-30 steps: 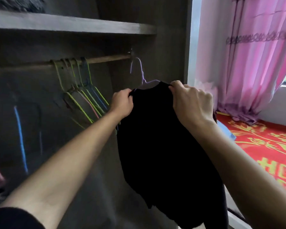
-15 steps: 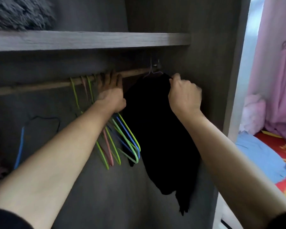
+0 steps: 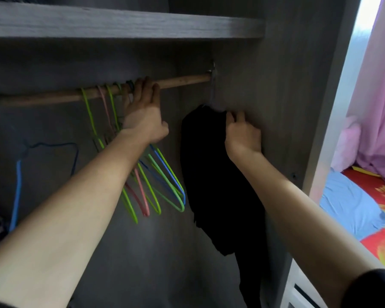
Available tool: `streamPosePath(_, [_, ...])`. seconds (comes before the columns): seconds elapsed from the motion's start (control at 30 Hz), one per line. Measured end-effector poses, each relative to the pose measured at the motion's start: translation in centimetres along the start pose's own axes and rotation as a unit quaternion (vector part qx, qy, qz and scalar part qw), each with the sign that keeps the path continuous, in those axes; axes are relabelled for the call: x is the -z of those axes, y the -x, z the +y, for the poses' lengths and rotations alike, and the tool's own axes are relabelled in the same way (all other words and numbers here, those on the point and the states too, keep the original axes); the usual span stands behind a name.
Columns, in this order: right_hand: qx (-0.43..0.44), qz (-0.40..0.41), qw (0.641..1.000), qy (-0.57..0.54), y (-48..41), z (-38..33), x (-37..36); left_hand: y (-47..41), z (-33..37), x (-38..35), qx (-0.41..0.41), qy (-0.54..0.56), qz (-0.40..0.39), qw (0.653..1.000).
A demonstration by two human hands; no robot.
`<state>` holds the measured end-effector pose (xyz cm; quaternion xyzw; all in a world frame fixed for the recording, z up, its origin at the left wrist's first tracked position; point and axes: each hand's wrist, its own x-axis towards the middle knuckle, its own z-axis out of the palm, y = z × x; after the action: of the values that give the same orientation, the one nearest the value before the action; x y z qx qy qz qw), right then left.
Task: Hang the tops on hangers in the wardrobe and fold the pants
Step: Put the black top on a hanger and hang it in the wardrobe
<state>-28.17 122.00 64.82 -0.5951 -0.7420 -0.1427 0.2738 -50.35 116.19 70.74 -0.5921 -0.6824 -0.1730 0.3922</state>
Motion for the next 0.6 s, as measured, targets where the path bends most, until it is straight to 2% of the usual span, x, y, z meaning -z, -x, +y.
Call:
streamPosePath(0.1, [0.031,-0.007,0.999,0.018,1.9,0.2,-0.1,0.3,0.1,0.3,-0.006,0.005,-0.019,1.000])
streamPosePath(0.17, [0.055,0.029,0.997,0.039,3.1,0.3,0.1,0.8,-0.2,1.0,-0.008,0.011,-0.029,1.000])
streamPosePath(0.27, [0.059,0.102,0.993,0.006,4.8,0.3,0.6,2.9,-0.4,2.3,-0.021,0.052,0.036,0.998])
streamPosePath(0.33, [0.059,0.121,0.991,-0.011,6.4,0.3,1.1,5.4,0.2,3.1,-0.031,0.084,0.107,0.990])
streamPosePath(0.4, [0.064,0.122,0.990,-0.009,8.3,0.3,1.7,8.0,1.0,3.8,-0.039,0.119,0.144,0.982])
streamPosePath(0.6, [0.064,0.201,0.977,-0.017,16.5,1.1,4.2,13.8,3.5,6.2,-0.049,0.204,0.144,0.967])
